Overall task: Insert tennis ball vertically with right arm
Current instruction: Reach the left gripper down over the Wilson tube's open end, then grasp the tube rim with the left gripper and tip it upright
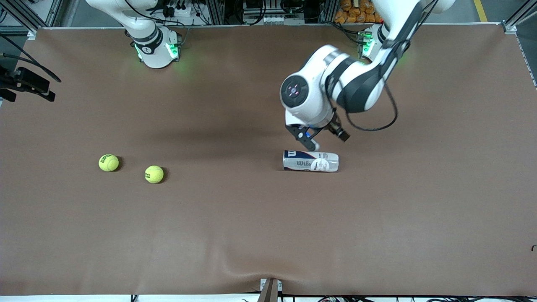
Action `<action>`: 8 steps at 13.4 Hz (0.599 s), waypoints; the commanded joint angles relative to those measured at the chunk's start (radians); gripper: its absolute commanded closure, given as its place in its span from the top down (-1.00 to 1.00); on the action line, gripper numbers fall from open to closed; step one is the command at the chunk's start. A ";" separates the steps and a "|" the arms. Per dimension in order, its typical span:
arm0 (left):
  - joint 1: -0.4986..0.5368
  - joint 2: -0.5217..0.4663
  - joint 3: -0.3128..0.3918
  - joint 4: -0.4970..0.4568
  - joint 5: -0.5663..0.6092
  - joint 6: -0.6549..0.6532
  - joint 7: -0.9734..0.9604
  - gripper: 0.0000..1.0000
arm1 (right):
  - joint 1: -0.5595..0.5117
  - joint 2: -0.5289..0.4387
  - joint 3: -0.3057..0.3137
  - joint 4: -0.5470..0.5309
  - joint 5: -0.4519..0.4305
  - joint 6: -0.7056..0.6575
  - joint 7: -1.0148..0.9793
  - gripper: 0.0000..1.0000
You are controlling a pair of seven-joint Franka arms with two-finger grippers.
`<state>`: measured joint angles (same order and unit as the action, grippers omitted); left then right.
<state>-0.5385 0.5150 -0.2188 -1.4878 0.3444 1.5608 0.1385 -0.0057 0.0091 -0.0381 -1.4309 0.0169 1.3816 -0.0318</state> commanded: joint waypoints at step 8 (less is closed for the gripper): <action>-0.034 0.169 0.007 0.032 0.146 0.194 0.269 1.00 | -0.020 0.005 0.003 0.010 0.017 -0.013 -0.010 1.00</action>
<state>-0.5664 0.6648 -0.2150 -1.4849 0.4517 1.7481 0.3593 -0.0090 0.0097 -0.0404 -1.4310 0.0178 1.3789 -0.0318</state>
